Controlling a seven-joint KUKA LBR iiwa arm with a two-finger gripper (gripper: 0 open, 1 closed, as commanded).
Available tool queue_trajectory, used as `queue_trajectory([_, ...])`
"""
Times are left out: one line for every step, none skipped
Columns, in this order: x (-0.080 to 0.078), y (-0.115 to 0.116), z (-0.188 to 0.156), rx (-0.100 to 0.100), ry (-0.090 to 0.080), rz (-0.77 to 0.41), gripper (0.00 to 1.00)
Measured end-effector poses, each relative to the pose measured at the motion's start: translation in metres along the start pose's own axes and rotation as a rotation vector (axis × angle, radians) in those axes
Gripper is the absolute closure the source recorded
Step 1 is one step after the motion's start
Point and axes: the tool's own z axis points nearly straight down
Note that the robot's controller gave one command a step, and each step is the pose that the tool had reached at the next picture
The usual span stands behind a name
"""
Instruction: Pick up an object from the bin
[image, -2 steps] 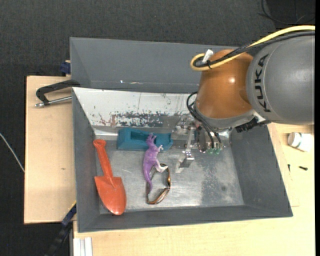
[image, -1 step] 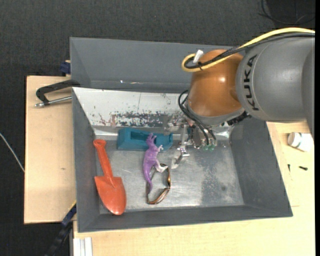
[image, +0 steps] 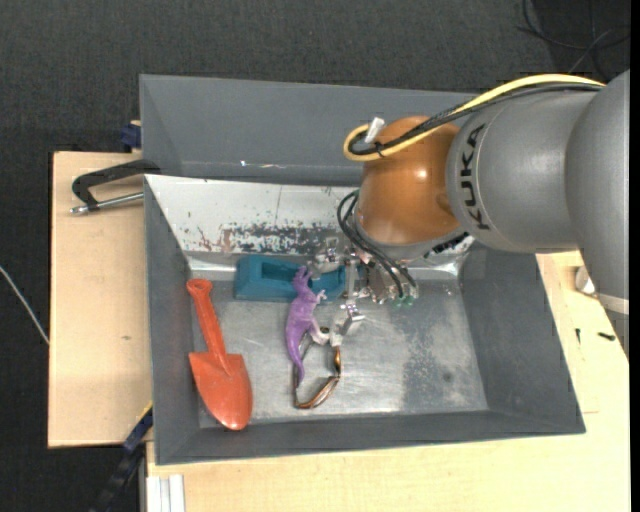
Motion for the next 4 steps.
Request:
queue_trajectory([-0.003, 0.001, 0.004, 0.000, -0.016, 0.024, 0.00])
queue_trajectory([-0.021, 0.031, 0.005, 0.014, -0.004, -0.048, 0.00])
queue_trajectory([-0.030, 0.042, 0.006, 0.018, -0.018, 0.007, 0.00])
queue_trajectory([-0.030, 0.042, 0.006, 0.018, -0.017, 0.005, 0.00])
